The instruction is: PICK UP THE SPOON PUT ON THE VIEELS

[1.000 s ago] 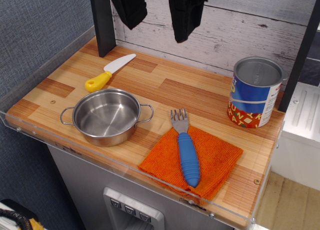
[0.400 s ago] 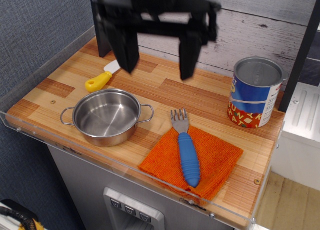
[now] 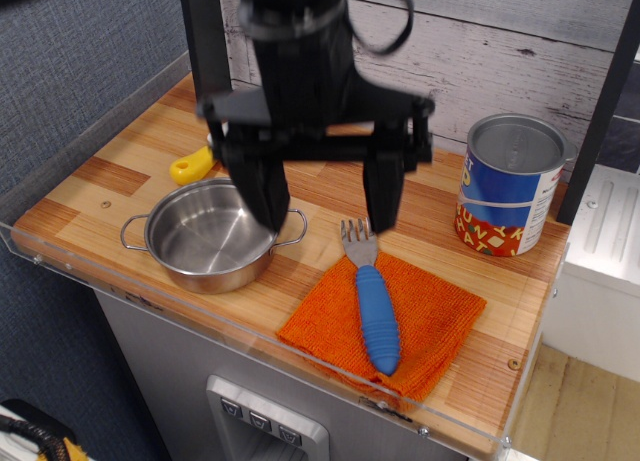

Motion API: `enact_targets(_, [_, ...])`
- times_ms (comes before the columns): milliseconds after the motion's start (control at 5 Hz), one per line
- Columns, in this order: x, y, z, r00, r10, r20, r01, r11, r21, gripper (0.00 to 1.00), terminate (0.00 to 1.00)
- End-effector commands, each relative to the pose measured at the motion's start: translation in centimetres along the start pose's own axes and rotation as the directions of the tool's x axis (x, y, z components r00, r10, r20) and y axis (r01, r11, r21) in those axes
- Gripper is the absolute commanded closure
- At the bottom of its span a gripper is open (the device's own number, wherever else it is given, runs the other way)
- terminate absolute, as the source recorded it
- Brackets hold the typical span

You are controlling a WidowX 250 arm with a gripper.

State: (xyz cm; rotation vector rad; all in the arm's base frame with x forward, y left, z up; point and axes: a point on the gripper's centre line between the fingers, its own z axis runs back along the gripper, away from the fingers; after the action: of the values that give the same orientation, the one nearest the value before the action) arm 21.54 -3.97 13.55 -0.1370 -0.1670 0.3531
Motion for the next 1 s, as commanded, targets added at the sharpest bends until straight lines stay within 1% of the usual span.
enact_targets(0, [0.5, 0.6, -3.2, 0.991, 0.083, 0.106, -0.078, 0.996, -0.052, 0.0, 0.0])
enact_targets(200, [1.4, -0.1, -4.9, 0.989, 0.105, 0.101, -0.102, 0.994, -0.039, 0.0, 0.0])
enact_targets(400, [2.1, -0.8, -6.6, 0.992, 0.087, 0.089, -0.085, 0.996, -0.019, 0.0, 0.0])
enact_targets(600, [2.3, -1.0, -8.1, 0.993, 0.081, 0.089, -0.081, 0.997, -0.009, 0.0, 0.0])
enact_targets(800, [2.5, -1.1, -9.4, 0.993, 0.092, 0.077, -0.092, 0.996, 0.007, 0.0, 0.0])
